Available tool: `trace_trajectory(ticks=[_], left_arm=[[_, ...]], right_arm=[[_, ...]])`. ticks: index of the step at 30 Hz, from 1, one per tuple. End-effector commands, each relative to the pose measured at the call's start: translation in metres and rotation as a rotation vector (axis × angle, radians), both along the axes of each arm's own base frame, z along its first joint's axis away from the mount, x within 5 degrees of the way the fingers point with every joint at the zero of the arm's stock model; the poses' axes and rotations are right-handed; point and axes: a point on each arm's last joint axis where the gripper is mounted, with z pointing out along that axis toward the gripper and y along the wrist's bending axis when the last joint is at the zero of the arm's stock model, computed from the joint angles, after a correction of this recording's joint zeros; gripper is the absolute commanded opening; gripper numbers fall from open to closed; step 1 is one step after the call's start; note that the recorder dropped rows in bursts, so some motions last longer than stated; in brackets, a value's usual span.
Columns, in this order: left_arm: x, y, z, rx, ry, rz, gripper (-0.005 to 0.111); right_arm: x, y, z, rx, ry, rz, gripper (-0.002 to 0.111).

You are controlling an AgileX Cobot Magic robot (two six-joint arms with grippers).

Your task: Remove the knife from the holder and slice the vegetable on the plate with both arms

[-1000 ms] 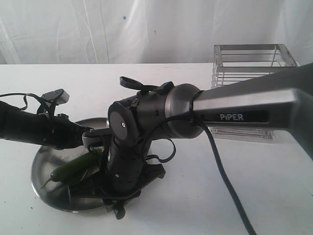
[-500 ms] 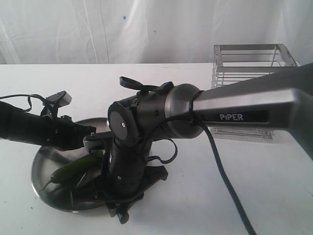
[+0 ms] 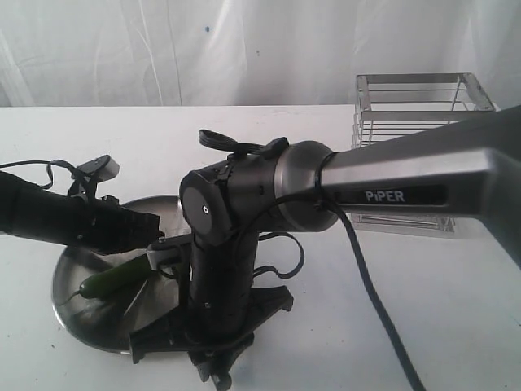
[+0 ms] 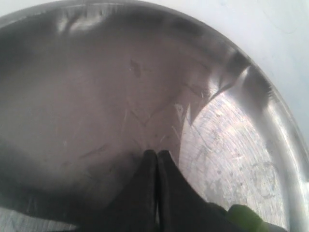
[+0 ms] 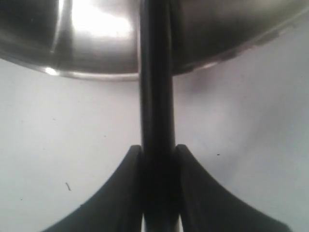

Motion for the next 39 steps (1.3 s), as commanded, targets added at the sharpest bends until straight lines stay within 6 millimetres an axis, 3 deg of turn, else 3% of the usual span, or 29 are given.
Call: trace_trajectory(ticks=[1, 10, 15, 20, 27, 39], left_arm=[[-0.005, 0.001, 0.000, 0.039, 0.001, -0.004, 0.000], [0.006, 0.000, 0.072, 0.027, -0.228, -0.004, 0.000], [-0.003, 0.005, 0.115, 0.065, -0.359, 0.025, 0.000], [-0.006, 0.005, 0.116, 0.078, -0.366, 0.011, 0.000], [-0.019, 0.007, 0.095, 0.098, -0.292, 0.028, 0.000], [-0.022, 0.000, 0.097, 0.014, -0.283, -0.027, 0.000]], right_arm=[[0.002, 0.000, -0.001, 0.010, -0.022, -0.006, 0.000], [0.005, 0.001, 0.003, 0.034, -0.068, -0.002, 0.000], [0.010, 0.001, 0.022, 0.097, -0.156, -0.006, 0.000], [0.007, 0.006, 0.023, 0.118, -0.164, -0.012, 0.000], [-0.004, 0.017, 0.014, 0.113, -0.162, 0.005, 0.000], [-0.003, 0.018, 0.007, 0.110, -0.158, -0.003, 0.000]])
